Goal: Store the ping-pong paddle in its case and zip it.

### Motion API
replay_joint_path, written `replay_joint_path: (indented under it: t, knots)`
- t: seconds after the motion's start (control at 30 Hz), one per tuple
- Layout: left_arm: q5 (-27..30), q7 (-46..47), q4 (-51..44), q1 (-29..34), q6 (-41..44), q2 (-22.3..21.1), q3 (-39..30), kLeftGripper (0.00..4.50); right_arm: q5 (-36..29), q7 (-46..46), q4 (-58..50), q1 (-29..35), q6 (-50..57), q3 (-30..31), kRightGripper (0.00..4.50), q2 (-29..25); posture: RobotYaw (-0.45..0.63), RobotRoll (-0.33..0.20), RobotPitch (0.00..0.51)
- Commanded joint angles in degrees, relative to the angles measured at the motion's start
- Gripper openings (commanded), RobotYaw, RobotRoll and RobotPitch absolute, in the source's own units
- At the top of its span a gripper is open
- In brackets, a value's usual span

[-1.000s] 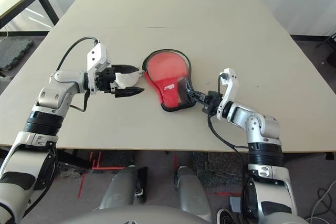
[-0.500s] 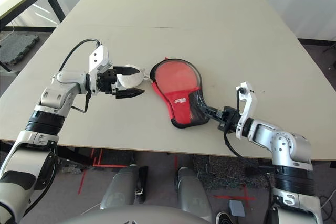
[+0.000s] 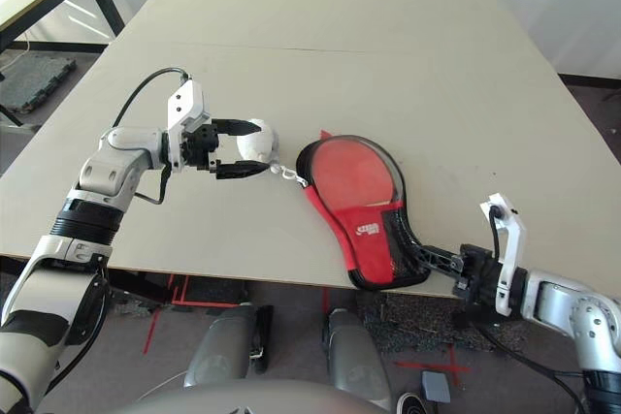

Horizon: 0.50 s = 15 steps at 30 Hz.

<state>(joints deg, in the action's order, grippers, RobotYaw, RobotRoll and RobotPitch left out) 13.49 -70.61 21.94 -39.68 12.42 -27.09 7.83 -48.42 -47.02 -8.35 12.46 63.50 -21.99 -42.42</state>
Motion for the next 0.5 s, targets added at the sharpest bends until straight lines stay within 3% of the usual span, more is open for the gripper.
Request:
replay_joint_path:
  t: [0.03, 0.37, 0.5]
  knots:
    - [-0.3, -0.8, 0.4, -0.4, -0.3, -0.3, 0.6, 4.50, 1.3, 0.0, 2.0, 3.1, 1.2, -0.6, 0.05, -2.0, 0.04, 0.000, 0.109]
    - [0.0, -0.9, -0.1, -0.3, -0.1, -1.0, 0.0, 4.50, 2.8, -3.6, 2.3, 5.7, -1.0, -0.5, 0.05, -6.4, 0.04, 0.000, 0.113]
    - [0.1, -0.8, -0.1, -0.3, -0.1, -1.0, -0.1, 4.50, 2.4, -5.4, 1.9, 4.6, -2.6, -2.0, 1.05, -8.4, 0.04, 0.000, 0.115]
